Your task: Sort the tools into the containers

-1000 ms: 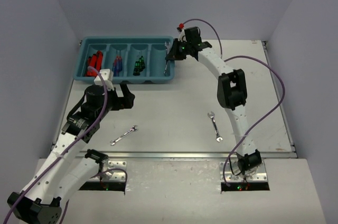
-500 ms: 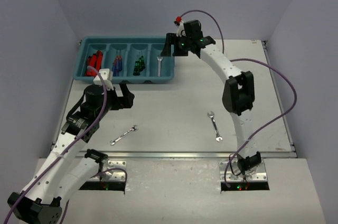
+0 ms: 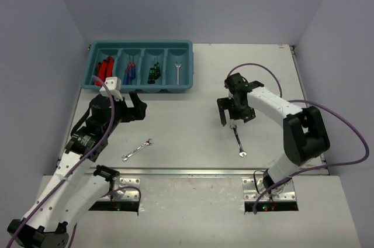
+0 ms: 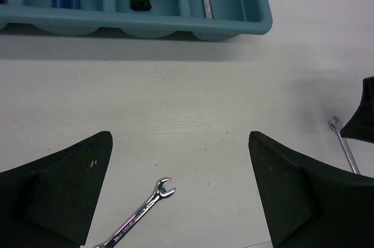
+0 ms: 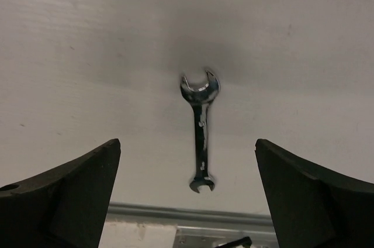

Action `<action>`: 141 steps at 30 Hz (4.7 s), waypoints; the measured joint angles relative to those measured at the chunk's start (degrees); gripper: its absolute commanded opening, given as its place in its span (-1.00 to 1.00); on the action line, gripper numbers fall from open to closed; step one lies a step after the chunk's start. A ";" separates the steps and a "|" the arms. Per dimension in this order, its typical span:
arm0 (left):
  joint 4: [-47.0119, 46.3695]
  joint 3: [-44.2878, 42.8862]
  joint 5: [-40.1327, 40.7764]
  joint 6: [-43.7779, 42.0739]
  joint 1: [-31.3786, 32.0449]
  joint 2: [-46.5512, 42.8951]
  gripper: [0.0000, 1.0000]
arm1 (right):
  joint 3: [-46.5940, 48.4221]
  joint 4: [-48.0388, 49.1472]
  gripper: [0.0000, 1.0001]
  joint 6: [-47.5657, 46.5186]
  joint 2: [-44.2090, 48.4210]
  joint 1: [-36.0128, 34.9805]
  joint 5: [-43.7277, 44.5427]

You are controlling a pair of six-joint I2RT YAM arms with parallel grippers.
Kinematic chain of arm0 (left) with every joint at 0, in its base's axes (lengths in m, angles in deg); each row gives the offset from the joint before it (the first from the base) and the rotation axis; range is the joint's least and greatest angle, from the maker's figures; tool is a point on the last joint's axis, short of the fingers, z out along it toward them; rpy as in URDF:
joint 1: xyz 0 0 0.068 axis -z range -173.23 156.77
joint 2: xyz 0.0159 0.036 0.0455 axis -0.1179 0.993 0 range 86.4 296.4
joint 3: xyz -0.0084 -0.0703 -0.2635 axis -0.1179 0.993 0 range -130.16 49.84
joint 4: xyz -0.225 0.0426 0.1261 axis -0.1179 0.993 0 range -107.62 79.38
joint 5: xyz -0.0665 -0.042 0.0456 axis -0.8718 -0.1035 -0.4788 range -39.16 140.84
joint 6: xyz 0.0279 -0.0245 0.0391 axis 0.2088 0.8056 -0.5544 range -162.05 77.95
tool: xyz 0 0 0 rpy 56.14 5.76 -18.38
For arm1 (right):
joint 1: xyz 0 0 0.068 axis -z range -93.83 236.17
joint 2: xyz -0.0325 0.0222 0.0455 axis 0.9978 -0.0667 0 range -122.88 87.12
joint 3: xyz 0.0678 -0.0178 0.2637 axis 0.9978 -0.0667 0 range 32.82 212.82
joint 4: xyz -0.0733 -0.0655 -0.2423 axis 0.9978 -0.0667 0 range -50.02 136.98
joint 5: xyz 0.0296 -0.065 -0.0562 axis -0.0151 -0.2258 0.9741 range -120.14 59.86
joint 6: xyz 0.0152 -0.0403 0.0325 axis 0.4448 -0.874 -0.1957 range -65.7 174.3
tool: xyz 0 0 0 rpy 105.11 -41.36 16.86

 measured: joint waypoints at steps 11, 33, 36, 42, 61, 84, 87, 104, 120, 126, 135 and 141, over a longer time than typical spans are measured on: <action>-0.01 0.00 -1.66 -0.02 0.00 1.64 1.00 | -9.23 -0.28 0.07 -1.72 -3.31 0.41 0.15; -0.38 0.02 -3.43 -0.08 0.00 1.78 1.00 | -13.26 4.90 -1.00 -1.03 -3.11 1.25 -7.33; -0.34 0.08 -2.85 -0.04 0.00 0.50 1.00 | -14.17 8.42 -1.00 0.52 1.68 1.22 -13.51; -0.41 0.13 -2.32 -0.04 0.00 -2.01 1.00 | -11.29 16.53 -1.00 4.91 7.42 0.89 -26.38; -0.15 0.15 1.37 0.05 -0.53 2.07 1.00 | 70.34 17.01 -0.11 18.25 -45.70 -1.25 -30.94; 7.02 -9.31 6.18 -5.15 9.04 39.22 1.00 | 9.52 16.34 0.98 -3.79 23.60 -1.21 -22.99; 10.61 -11.41 8.22 -7.69 11.69 42.24 1.00 | -3.61 19.11 0.98 -5.51 29.09 -1.14 -22.48; 15.51 3.29 1.04 -34.09 12.48 40.53 1.00 | -18.48 22.88 0.98 -6.74 28.27 8.76 -29.90; 17.76 1.13 -5.67 -42.38 13.11 51.22 -0.45 | -20.88 24.44 0.98 -6.67 33.05 9.18 -35.15; 20.54 -1.22 -6.53 -42.44 13.09 54.29 -1.00 | -20.88 24.47 0.98 -6.78 33.37 9.18 -35.10; 25.98 -13.16 -8.35 -38.63 14.12 65.04 -1.00 | -20.90 24.45 0.98 -6.74 34.23 9.18 -34.93; 26.16 -25.18 -9.17 -34.73 20.47 72.68 -1.00 | -20.90 24.45 0.98 -6.48 34.44 9.18 -34.95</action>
